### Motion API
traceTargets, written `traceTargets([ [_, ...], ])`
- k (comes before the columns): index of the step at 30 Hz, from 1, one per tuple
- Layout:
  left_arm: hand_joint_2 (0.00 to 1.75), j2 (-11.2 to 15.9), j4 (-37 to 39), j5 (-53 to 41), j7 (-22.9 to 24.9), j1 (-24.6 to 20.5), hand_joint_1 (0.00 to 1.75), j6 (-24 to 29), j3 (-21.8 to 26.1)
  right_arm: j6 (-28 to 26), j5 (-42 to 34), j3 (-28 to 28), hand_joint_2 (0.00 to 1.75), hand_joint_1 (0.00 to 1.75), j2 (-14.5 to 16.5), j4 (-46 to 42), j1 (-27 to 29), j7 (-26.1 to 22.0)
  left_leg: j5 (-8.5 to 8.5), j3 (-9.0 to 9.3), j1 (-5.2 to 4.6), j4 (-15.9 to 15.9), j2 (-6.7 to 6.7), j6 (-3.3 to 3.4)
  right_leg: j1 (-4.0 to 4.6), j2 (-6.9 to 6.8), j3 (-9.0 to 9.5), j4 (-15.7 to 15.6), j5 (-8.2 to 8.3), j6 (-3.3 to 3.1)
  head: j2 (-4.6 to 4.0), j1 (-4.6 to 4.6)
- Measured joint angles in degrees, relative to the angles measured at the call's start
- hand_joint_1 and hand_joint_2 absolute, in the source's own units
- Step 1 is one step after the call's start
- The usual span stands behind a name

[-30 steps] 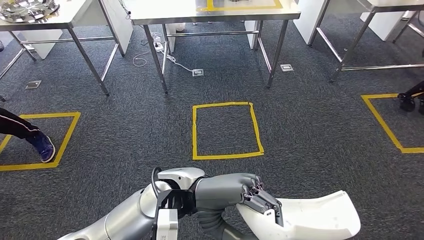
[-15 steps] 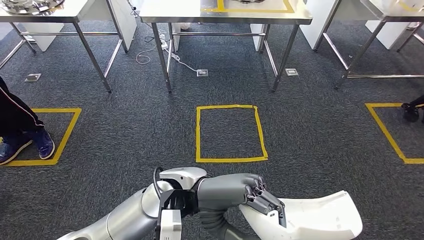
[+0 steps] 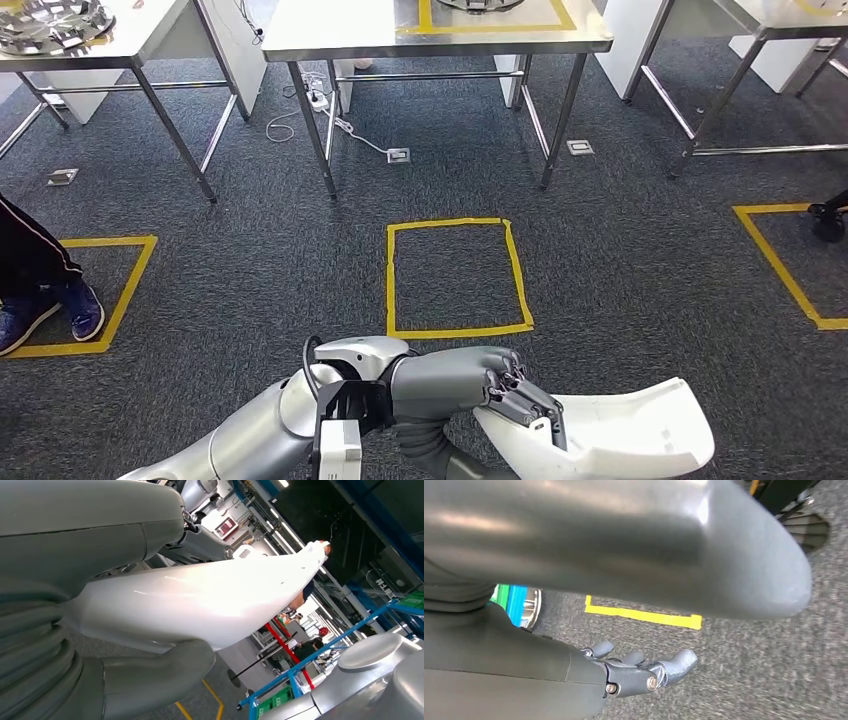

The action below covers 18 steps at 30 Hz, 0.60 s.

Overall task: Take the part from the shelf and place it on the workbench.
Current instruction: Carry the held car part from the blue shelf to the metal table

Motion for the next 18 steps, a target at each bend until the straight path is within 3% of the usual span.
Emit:
traceTargets([
  [1, 1.75, 0.0, 0.03, 0.0, -0.01, -0.02, 1.75, 0.0, 0.0, -0.01, -0.02, 0.0, 0.0, 0.0, 0.05, 0.0, -0.03, 0.0, 2.1, 1.09, -0.05, -3.54, 0.06, 0.1, -0.01, 0.02, 0.53, 0.02, -0.43, 0.21, 0.0, 0.03],
  [3, 1.75, -0.05, 0.14, -0.04, 0.02, -0.07, 1.75, 0.01, -0.01, -0.04, -0.07, 0.0, 0.0, 0.0, 0.11, 0.0, -0.11, 0.02, 3.59, 2.53, -0.31, -8.17, 0.15, 0.74, 0.02, 0.0, 0.95, 0.01, -1.11, 0.86, 0.0, -0.03],
  [7, 1.75, -0.49, 0.27, -0.15, 0.06, -0.12, 1.75, 0.04, -0.01, -0.08, -0.11, 0.0, 0.0, 0.0, 0.24, 0.0, -0.13, 0.0, 3.25, 3.86, -0.31, -9.59, -0.04, 2.41, -0.04, -0.09, 1.08, 1.51, -1.19, 2.28, 0.0, -0.07],
  [9, 1.75, -0.7, 0.31, -0.22, 0.08, -0.19, 1.75, 0.05, -0.01, -0.08, -0.1, 0.0, 0.0, 0.0, 0.32, 0.0, -0.32, -0.01, 2.94, 4.82, -0.14, -9.97, -0.03, 2.97, -0.14, -0.05, -1.47, 6.2, -2.61, 2.58, 0.0, 0.12],
  [12, 1.75, -0.78, 0.58, -0.42, 0.13, 0.03, 1.75, 0.07, 0.0, -0.08, -0.02, 0.0, 0.0, 0.0, 0.37, 0.0, -0.17, -0.01, 2.13, 5.49, -0.24, -10.03, -0.09, 3.38, -0.15, -0.02, -8.17, 15.32, -5.95, 3.04, 0.0, 0.32],
  [13, 1.75, -0.78, 0.7, -0.48, 0.15, 0.14, 1.75, 0.1, 0.0, -0.08, 0.02, 0.0, 0.0, 0.0, 0.39, 0.0, -0.05, -0.02, 1.82, 5.8, -0.26, -10.01, -0.17, 3.36, -0.16, -0.02, -9.28, 15.7, -5.48, 3.12, 0.0, 0.35],
  [14, 1.75, -0.78, 0.79, -0.54, 0.15, 0.21, 1.75, 0.14, 0.0, -0.08, 0.04, 0.0, 0.0, 0.0, 0.41, 0.0, 0.03, -0.04, 1.47, 6.21, -0.26, -9.99, -0.25, 3.27, -0.17, -0.02, -9.31, 14.01, -3.71, 3.13, 0.0, 0.38],
  [16, 1.75, -0.77, 0.9, -0.76, 0.13, 0.25, 1.75, 0.25, 0.0, -0.08, 0.11, 0.0, 0.0, 0.0, 0.44, 0.0, 0.07, -0.1, 0.67, 7.18, -0.27, -9.94, -0.33, 2.9, -0.16, -0.05, -7.1, 6.6, 1.57, 2.95, 0.0, 0.42],
  [18, 1.75, -0.75, 0.96, -0.96, 0.09, 0.26, 1.75, 0.35, 0.0, -0.08, 0.19, 0.01, 0.0, 0.0, 0.44, 0.0, -0.01, -0.14, -0.02, 7.71, -0.4, -9.91, -0.36, 2.31, 0.11, -0.13, -5.2, 1.23, 3.18, 2.4, 0.0, 0.49],
])
